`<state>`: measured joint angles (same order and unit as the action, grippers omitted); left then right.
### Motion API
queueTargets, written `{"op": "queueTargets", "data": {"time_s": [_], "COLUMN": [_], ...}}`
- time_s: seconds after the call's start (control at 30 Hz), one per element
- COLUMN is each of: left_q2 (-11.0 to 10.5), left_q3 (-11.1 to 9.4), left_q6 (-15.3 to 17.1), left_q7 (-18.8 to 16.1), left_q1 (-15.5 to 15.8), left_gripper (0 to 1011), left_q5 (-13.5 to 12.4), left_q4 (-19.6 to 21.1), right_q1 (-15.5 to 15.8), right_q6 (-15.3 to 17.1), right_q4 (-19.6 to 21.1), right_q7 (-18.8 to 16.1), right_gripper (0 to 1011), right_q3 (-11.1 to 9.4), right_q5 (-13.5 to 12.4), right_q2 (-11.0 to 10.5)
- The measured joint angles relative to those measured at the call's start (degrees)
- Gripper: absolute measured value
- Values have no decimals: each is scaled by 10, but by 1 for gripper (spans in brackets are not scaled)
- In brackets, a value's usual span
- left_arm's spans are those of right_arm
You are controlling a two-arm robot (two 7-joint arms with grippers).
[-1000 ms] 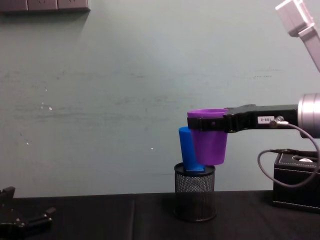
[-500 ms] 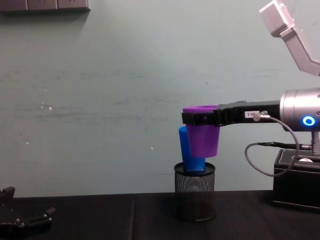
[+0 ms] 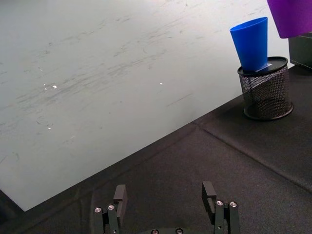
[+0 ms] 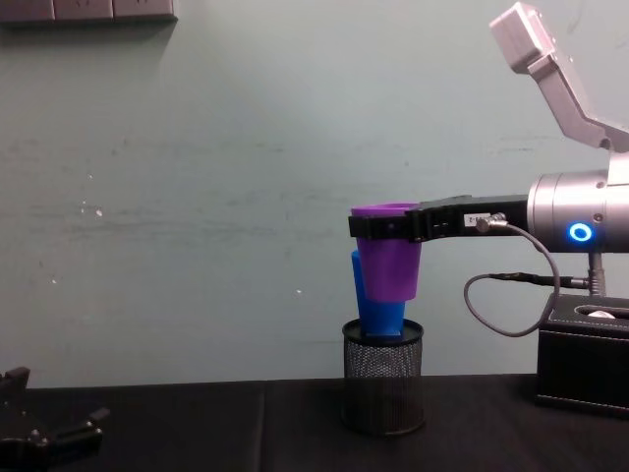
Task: Pick up one cup with a gripper and tap it against the other cup.
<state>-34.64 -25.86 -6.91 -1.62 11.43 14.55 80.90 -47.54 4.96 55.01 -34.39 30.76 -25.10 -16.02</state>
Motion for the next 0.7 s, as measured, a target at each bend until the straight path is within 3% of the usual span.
{"op": "queueTargets", "data": {"time_s": [0.7], "left_q2": [0], "left_q3": [0], "left_q6": [0], "left_q7": [0], "left_q1": [0], "left_gripper": [1012], "left_q5": [0], "left_q4": [0], "right_q1": [-26], "right_q6": [-11], "right_q4": [-54], "right_q7": [-3], "right_gripper": [746], "right_q3": [-13], "right_q5": [24], "right_q2": [26]}}
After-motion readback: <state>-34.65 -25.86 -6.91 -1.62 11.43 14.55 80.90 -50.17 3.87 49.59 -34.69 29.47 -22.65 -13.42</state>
